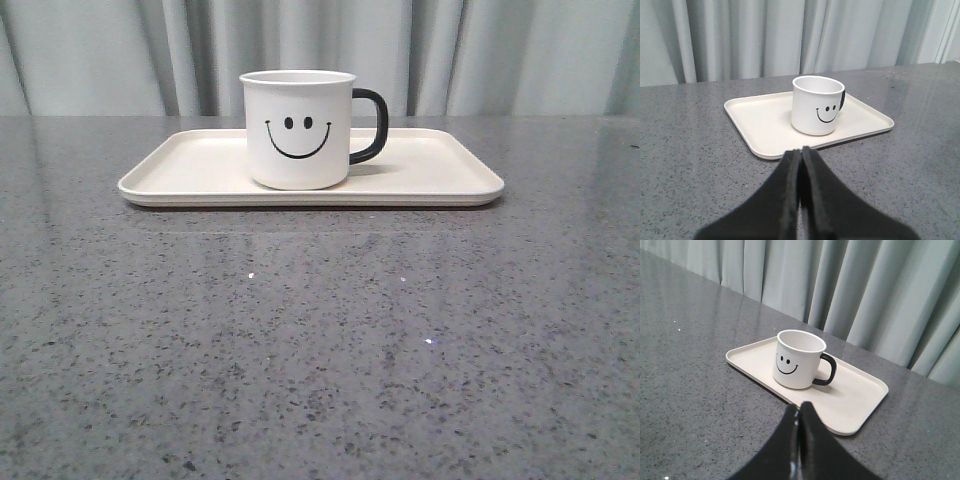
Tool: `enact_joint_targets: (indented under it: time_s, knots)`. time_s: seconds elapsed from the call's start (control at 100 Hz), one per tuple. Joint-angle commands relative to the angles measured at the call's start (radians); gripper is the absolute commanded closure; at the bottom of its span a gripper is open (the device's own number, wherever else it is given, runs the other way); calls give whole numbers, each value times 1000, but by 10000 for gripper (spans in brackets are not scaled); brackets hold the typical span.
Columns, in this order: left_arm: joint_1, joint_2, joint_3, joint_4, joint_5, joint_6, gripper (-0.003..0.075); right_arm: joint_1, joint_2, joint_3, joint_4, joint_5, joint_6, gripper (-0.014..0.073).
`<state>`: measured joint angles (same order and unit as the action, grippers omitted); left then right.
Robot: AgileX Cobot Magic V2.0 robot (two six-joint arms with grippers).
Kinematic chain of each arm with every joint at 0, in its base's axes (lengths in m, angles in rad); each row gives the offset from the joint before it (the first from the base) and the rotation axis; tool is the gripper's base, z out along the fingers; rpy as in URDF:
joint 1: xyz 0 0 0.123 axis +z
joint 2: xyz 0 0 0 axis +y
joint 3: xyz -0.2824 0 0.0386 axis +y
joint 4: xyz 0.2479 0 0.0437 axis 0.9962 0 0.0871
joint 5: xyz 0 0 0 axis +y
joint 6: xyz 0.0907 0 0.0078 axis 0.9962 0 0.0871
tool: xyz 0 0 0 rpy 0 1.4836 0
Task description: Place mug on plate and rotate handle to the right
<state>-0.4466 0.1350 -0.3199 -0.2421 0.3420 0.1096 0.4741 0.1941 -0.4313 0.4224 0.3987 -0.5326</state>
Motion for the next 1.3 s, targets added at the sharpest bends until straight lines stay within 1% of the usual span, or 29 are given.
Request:
enact_joint_targets:
  time_s: [0.0, 0.53, 0.76, 0.84, 0.95, 1.06, 1.11, 1.16, 1.29]
  knots:
    - [-4, 11, -26, -14, -76, -1, 739, -5, 9, -24, 17, -83, 2, 655]
    - [-4, 11, -24, -14, -76, -1, 739, -5, 9, -24, 17, -83, 2, 655]
    - [-4, 11, 11, -14, -82, -1, 739, -5, 9, -24, 17, -83, 2, 655]
    - [3, 11, 34, 21, -94, -10, 739, -5, 9, -24, 17, -83, 2, 655]
    - [54, 11, 79, 38, -187, -62, 739, -5, 9, -24, 17, -83, 2, 655]
    - [124, 7, 130, 112, -331, -62, 739, -5, 9, -24, 17, -83, 2, 655]
    - [156, 3, 147, 123, -373, -62, 739, -5, 9, -24, 17, -83, 2, 655]
    - [188, -11, 160, 125, -391, -62, 739, -5, 9, -24, 17, -83, 2, 655]
    - [275, -64, 207, 130, -389, -62, 739, -5, 9, -24, 17, -83, 2, 655]
